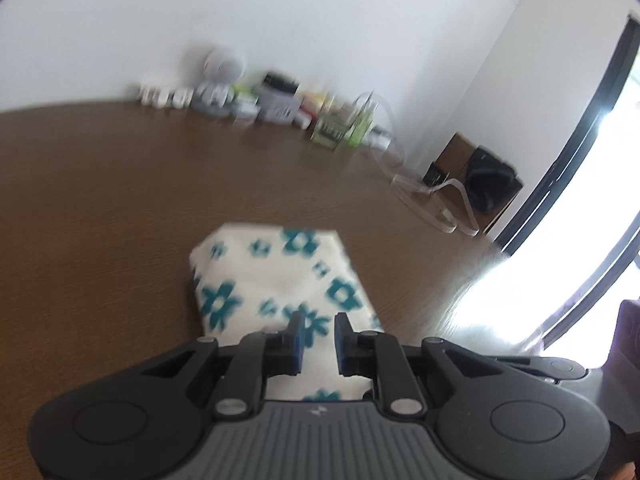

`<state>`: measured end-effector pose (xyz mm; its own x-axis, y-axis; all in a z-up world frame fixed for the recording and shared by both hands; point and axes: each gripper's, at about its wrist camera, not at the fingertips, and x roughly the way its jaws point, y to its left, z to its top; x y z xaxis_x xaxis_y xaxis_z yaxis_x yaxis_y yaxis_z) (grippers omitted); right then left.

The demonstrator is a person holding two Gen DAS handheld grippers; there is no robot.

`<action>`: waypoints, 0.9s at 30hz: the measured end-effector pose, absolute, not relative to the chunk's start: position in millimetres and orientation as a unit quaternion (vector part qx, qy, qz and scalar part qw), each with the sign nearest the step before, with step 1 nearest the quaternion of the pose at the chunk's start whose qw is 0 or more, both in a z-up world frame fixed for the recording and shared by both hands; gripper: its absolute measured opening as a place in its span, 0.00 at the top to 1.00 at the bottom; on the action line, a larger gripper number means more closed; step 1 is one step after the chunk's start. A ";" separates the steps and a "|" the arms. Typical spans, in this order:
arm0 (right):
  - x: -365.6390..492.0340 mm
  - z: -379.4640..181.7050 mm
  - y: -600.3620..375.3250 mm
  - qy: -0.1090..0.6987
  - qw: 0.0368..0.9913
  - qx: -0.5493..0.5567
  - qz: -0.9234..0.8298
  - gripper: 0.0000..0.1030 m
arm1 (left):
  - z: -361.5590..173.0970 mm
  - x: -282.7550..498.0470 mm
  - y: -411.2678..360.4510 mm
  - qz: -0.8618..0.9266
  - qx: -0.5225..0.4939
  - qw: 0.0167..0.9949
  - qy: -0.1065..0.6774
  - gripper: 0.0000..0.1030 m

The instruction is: Fold clothes

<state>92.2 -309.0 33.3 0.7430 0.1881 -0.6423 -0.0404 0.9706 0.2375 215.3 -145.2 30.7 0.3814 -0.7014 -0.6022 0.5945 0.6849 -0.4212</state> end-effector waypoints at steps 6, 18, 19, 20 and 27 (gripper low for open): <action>88.1 44.3 -312.9 0.328 0.936 0.111 0.063 0.79 | 45.1 201.0 -127.8 -0.407 -0.060 0.833 0.370 0.80; 102.6 38.4 -313.2 0.342 0.932 0.106 0.058 0.79 | 36.3 185.7 -129.0 -0.423 0.010 0.830 0.364 0.84; 103.9 36.7 -312.3 0.345 0.931 0.104 0.058 0.79 | 34.2 185.6 -130.0 -0.422 0.014 0.829 0.367 0.84; 100.5 41.0 -314.2 0.333 0.935 0.108 0.061 0.79 | 43.0 182.1 -125.8 -0.428 0.014 0.833 0.351 0.81; 106.4 40.2 -319.4 0.339 0.931 0.121 0.061 0.79 | 42.5 188.2 -122.5 -0.406 -0.005 0.843 0.352 0.72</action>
